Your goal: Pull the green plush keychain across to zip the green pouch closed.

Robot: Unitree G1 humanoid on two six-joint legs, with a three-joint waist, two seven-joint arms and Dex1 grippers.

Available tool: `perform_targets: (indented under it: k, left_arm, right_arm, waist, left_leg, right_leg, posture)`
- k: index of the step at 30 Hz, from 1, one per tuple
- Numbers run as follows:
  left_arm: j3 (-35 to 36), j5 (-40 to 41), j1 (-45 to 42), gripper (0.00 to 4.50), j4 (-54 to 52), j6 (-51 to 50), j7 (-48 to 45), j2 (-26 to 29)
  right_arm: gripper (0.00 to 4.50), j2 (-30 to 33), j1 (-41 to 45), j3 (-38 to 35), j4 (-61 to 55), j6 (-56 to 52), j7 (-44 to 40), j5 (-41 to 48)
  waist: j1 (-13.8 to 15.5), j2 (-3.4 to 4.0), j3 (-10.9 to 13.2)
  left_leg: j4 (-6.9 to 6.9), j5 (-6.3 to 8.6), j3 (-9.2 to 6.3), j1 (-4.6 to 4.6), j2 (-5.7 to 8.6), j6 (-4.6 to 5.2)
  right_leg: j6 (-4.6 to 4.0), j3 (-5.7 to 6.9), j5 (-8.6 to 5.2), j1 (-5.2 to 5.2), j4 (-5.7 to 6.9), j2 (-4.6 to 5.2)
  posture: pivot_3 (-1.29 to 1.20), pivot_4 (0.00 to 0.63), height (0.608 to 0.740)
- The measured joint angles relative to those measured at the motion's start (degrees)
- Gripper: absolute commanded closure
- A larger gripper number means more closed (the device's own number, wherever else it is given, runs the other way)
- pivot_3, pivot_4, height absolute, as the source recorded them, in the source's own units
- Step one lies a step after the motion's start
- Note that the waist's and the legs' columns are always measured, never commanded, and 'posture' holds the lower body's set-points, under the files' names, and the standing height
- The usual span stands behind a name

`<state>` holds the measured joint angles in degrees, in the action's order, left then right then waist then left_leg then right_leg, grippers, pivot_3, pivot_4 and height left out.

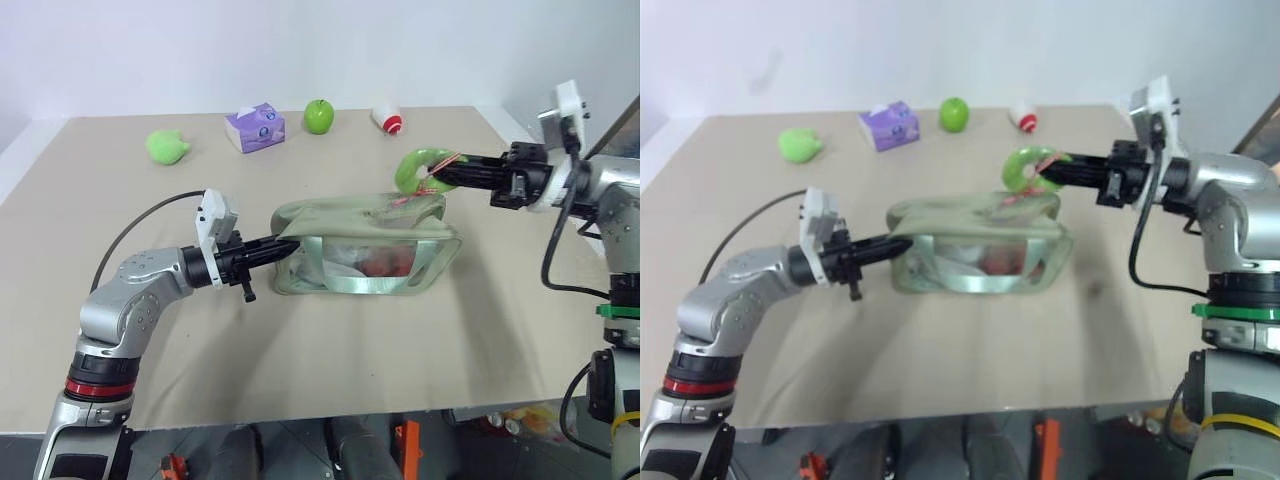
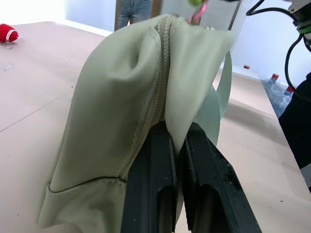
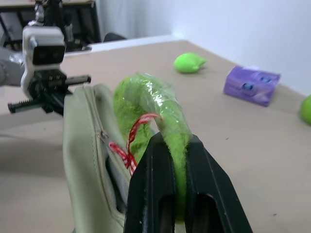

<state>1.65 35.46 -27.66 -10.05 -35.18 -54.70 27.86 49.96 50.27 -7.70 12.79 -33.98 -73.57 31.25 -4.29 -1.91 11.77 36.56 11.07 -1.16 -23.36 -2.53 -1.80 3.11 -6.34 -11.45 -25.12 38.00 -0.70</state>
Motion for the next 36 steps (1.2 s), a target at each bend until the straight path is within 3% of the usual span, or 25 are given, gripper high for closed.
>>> perform_targets:
  k: [11,17,22,27,36]
  left_arm:
    - [-0.8,0.0,-0.3,4.5,0.2,0.2,-0.4,0.2]
    - [-2.3,0.3,-0.9,4.5,0.2,0.1,-0.8,0.2]
    - [-1.4,0.8,-0.7,4.5,0.5,0.0,-0.6,0.7]
    - [-1.3,1.0,-0.4,4.5,0.5,-0.3,-0.1,0.7]
    - [-0.4,1.8,0.0,4.5,0.3,-1.4,1.2,1.3]
  right_arm:
    - [4.45,13.7,-8.5,-1.9,9.4,16.8,5.2,-12.7]
    - [4.45,16.2,-15.5,0.0,10.6,26.9,6.7,-19.4]
    - [4.45,11.3,-24.4,3.6,1.5,27.0,9.7,-22.3]
    - [4.45,2.1,-26.4,12.1,-3.7,27.5,15.0,-28.5]
    - [4.45,0.8,-24.0,16.8,-2.4,32.1,14.7,-36.1]
  waist:
    - [0.0,0.02,0.0]
    - [0.0,0.02,0.0]
    - [-0.4,0.03,0.0]
    - [-0.5,0.03,0.0]
    - [-1.4,-0.38,-0.3]
  left_leg:
    - [0.0,0.0,0.07,0.04,0.11,0.0]
    - [0.0,0.0,0.07,0.05,0.1,-0.01]
    - [-0.03,0.0,0.05,0.14,0.06,0.0]
    - [-0.01,-0.11,0.01,0.2,0.05,-0.14]
    - [-0.05,-0.11,0.0,0.41,-0.01,-0.14]
  right_leg:
    - [0.04,-0.08,-0.06,0.02,-0.01,0.1]
    - [0.04,-0.09,-0.06,0.04,-0.01,0.08]
    - [0.05,-0.11,-0.06,0.06,0.0,0.02]
    - [0.1,-0.1,-0.02,0.1,0.01,-0.01]
    - [0.07,-0.07,-0.02,0.25,0.01,-0.05]
  posture:
    - [0.0,0.15,0.74]
    - [0.0,0.15,0.74]
    - [0.0,0.15,0.74]
    - [0.0,0.15,0.74]
    - [0.0,0.15,0.74]
